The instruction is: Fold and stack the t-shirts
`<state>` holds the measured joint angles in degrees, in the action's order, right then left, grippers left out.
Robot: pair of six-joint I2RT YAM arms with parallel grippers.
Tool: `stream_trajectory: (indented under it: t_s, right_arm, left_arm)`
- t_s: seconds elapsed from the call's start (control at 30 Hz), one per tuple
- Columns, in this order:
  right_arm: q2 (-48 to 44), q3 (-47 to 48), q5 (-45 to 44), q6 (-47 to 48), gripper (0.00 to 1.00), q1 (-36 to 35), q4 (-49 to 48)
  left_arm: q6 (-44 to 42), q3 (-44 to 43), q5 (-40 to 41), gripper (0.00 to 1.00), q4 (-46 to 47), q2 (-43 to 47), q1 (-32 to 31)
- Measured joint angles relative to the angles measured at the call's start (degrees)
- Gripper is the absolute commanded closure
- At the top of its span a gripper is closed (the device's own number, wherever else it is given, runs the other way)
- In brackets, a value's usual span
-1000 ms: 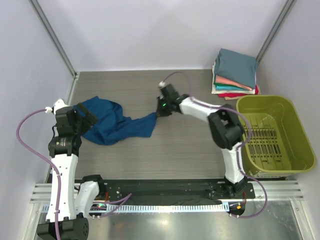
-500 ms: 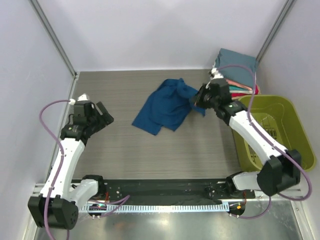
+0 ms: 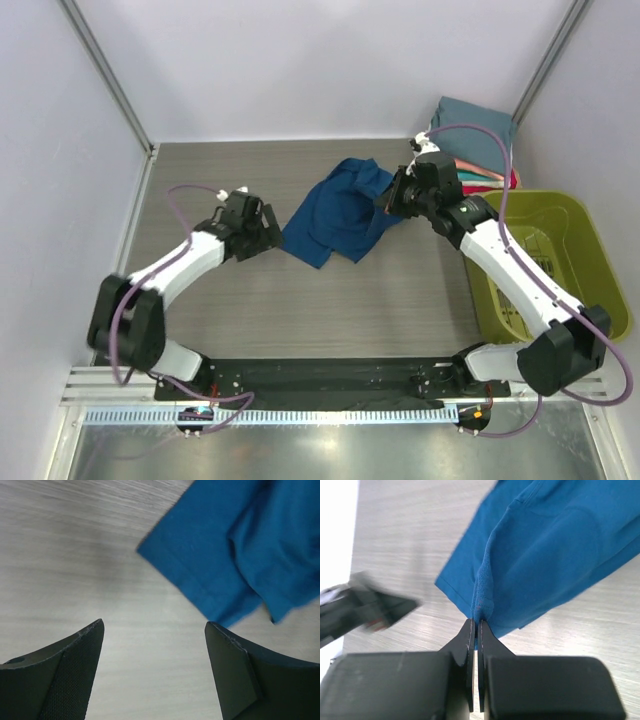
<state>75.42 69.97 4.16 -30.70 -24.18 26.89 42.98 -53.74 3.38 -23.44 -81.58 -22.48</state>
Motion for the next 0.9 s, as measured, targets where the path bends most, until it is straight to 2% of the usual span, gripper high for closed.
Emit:
stream_trajectory:
  t_s: [0.17, 0.27, 0.53, 0.6, 0.7, 0.73, 0.77, 0.8, 0.83, 0.9]
  right_arm:
    - [-3.1, 3.1, -1.1, 0.7, 0.99, 0.0, 2.6]
    - [-3.5, 4.9, -1.7, 1.1, 0.99, 0.0, 4.4]
    - [-4.7, 5.8, -3.1, 2.1, 0.99, 0.0, 7.9]
    - [-4.8, 5.8, -3.3, 2.3, 0.99, 0.0, 8.5]
    - [-4.8, 5.8, -3.5, 2.5, 0.99, 0.0, 8.8]
    - [-4.8, 5.8, -3.5, 2.5, 0.99, 0.0, 8.8]
    - [-4.8, 5.8, -3.5, 2.6, 0.99, 0.0, 8.9]
    - [-4.8, 5.8, -3.6, 2.7, 0.99, 0.0, 8.8]
    - [-4.8, 5.8, -3.6, 2.8, 0.99, 0.0, 8.9]
    - [-4.8, 5.8, -4.2, 3.0, 0.99, 0.0, 8.9]
  left_arm:
    - [0.1, -9.5, -2.6, 0.20, 5.0, -19.0, -1.1]
    - [0.1, -15.3, -3.7, 0.21, 6.8, -25.6, -2.7]
    - [0.3, -23.8, -4.7, 0.28, 10.1, -31.6, -7.9]
    - [0.4, -24.8, -4.8, 0.34, 10.6, -32.9, -8.7]
    - [0.4, -25.4, -4.7, 0.47, 10.8, -34.8, -9.3]
    - [0.4, -25.7, -4.7, 0.55, 10.8, -35.4, -9.3]
    - [0.5, -26.3, -4.7, 0.81, 10.9, -35.8, -9.3]
    - [0.7, -26.8, -4.6, 0.95, 10.9, -36.2, -9.2]
    - [0.5, -27.3, -4.5, 1.00, 10.8, -36.8, -9.2]
    - [-0.1, -28.3, -3.8, 1.00, 9.9, -37.6, -9.2]
